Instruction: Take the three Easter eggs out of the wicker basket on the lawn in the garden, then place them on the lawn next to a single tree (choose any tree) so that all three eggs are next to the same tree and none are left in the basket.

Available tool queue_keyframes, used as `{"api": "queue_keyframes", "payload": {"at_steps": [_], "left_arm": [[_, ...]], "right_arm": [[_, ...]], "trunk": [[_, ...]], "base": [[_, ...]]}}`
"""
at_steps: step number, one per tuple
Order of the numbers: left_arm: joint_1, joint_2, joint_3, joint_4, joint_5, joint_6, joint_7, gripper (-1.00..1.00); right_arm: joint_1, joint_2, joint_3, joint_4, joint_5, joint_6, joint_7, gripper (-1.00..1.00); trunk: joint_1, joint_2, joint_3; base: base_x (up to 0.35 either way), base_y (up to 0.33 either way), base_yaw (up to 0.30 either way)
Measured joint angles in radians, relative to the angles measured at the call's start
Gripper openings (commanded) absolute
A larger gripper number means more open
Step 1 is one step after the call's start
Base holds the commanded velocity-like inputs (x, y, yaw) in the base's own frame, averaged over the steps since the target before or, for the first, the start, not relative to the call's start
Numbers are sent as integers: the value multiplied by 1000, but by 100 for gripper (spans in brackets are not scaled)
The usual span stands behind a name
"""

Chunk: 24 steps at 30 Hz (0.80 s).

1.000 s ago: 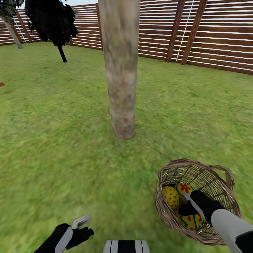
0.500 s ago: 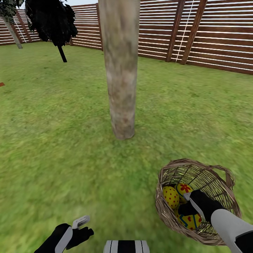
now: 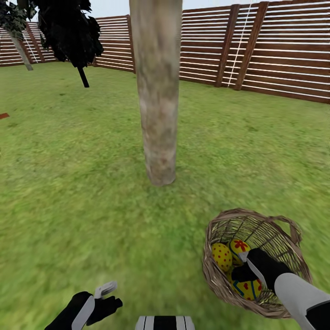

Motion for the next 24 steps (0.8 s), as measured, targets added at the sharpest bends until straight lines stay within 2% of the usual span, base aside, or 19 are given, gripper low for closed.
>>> {"api": "queue_keyframes", "payload": {"at_steps": [24], "left_arm": [[0, -2, 0, 5, 0, 0, 0, 100]], "right_arm": [[0, 8, 0, 3, 1, 0, 0, -100]], "trunk": [[-11, 6, 93]], "base": [[0, 0, 0]]}}
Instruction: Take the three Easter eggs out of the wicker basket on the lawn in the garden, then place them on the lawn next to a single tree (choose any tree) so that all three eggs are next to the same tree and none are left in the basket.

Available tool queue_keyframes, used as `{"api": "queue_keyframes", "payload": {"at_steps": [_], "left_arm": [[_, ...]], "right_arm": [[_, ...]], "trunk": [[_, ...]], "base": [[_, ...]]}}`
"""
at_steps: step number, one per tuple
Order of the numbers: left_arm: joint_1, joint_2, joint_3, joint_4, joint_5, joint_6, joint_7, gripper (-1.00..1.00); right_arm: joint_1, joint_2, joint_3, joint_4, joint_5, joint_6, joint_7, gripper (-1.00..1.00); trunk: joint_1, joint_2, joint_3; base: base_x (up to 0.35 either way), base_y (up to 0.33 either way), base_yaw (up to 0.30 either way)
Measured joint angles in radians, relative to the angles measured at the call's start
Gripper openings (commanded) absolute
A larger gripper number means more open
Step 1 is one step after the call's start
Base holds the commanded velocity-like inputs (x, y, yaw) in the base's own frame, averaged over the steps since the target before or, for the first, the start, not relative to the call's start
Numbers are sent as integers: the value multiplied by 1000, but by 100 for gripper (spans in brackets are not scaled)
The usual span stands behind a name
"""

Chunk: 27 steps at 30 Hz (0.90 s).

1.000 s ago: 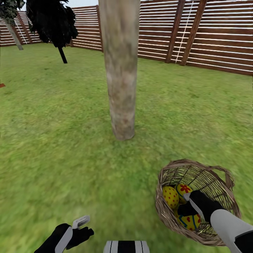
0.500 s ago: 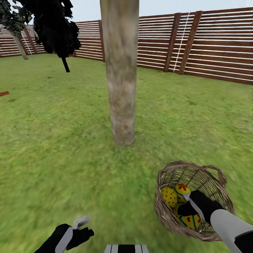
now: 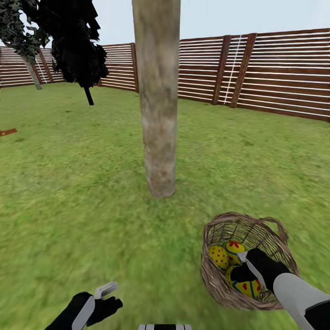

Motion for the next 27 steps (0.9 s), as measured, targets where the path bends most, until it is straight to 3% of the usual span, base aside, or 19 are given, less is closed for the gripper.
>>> {"api": "queue_keyframes", "payload": {"at_steps": [27], "left_arm": [[0, 1, 2, -7, 2, 0, -3, 100]], "right_arm": [[0, 2, 0, 3, -1, 0, 0, -100]], "trunk": [[-12, 6, 104]], "base": [[5, 0, 0]]}}
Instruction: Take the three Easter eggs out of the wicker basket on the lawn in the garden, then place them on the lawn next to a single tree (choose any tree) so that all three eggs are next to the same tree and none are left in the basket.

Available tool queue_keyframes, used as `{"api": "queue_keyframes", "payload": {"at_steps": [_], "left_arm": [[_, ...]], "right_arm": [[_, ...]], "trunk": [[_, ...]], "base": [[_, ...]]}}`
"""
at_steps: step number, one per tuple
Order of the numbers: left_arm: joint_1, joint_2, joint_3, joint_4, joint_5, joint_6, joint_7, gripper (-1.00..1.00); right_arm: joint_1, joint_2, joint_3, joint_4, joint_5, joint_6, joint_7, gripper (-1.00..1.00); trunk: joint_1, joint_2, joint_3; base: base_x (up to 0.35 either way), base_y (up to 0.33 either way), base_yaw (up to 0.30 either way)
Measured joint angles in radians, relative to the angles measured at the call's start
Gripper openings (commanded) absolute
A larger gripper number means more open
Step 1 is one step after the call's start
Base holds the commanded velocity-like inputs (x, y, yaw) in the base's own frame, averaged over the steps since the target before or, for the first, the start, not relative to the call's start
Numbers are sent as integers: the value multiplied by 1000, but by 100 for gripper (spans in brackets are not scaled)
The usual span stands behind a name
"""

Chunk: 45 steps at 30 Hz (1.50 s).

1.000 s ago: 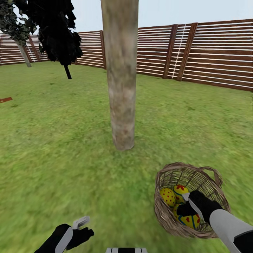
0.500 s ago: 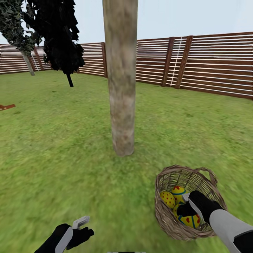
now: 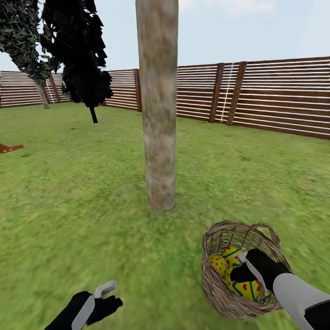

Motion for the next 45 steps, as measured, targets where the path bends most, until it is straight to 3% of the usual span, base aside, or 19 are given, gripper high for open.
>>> {"api": "queue_keyframes", "payload": {"at_steps": [4, 8, 25, 35, 42, 45], "left_arm": [[0, -1, -2, 0, 0, 0, -1, 100], [0, -1, -2, 1, 0, 0, -1, 100], [0, -8, -1, 1, -1, -1, 5, 100], [0, -23, -3, 5, -7, -2, 5, 100], [0, -24, -4, 6, -7, -2, 5, 100], [0, -24, -4, 6, -6, -1, 5, 100]], "right_arm": [[0, 1, 1, 0, 1, 0, 0, -100], [0, 18, 14, 1, 1, -1, 0, -100], [0, 20, 15, 3, 1, -14, -1, -100], [0, 22, 15, 3, 1, -15, -1, -100], [0, 20, 15, 3, 1, -15, -1, -100], [0, 17, 14, 19, 0, -83, 4, -100]], "trunk": [[-2, 1, 16], [-3, 2, 31], [-11, 6, 97], [-16, 8, 136], [-18, 10, 159], [-18, 10, 159]], "base": [[117, 0, 0], [-107, 28, 0], [-110, 41, 0], [297, 0, 0], [18, 0, 0], [0, 0, 0]]}}
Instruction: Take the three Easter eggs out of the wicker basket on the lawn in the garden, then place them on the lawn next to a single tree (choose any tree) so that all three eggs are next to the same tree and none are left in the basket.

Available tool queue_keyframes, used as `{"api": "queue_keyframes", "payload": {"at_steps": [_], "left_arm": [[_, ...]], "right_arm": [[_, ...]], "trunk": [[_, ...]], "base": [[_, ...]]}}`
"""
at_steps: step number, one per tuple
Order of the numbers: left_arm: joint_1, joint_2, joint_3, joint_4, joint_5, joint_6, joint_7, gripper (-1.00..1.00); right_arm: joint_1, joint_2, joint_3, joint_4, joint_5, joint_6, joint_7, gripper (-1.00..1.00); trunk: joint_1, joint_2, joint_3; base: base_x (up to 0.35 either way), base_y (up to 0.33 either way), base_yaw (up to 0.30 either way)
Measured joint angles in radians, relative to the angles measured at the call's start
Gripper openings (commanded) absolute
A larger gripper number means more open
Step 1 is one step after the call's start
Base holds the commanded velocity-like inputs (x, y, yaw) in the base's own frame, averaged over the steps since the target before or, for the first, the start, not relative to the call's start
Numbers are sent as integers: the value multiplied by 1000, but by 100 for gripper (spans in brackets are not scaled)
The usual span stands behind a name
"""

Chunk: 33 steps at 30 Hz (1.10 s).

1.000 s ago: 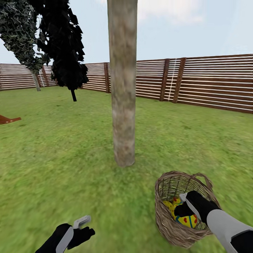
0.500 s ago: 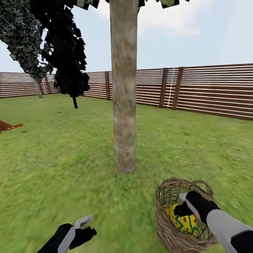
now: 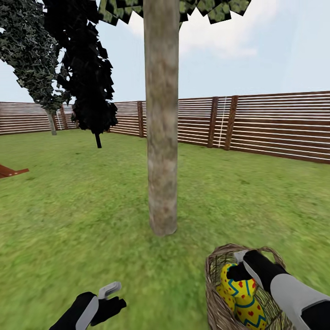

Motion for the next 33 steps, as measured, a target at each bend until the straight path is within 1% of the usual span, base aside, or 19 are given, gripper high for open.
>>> {"api": "queue_keyframes", "payload": {"at_steps": [2, 10, 15, 20, 30, 33], "left_arm": [[0, 0, 0, 0, -1, 0, 0, 100], [0, 0, -1, 5, 0, 0, 0, 100], [0, -13, -1, 7, -1, 0, 0, 100], [0, -20, -1, 8, -2, 1, 1, 100], [0, -20, -1, 8, -3, 0, 1, 100], [0, -20, -1, 8, -2, 0, 1, 100]], "right_arm": [[0, 1, 1, 20, -1, -20, 2, -100], [0, 1, 1, 24, -1, -18, -5, -100], [0, 1, 1, 24, -1, -18, -4, -100], [0, 2, 1, 24, -1, -18, -5, -100], [0, 4, 1, 24, -1, -18, -5, -100], [0, 4, 1, 24, -1, -20, -5, -100]], "trunk": [[0, 0, 0], [0, 0, 0], [0, 0, 0], [-2, 1, 19], [-6, 3, 58], [-8, 4, 70]], "base": [[0, 0, 0], [0, 0, 0], [0, 0, 0], [-19, 0, 0], [-212, 0, 0], [-56, 0, 0]]}}
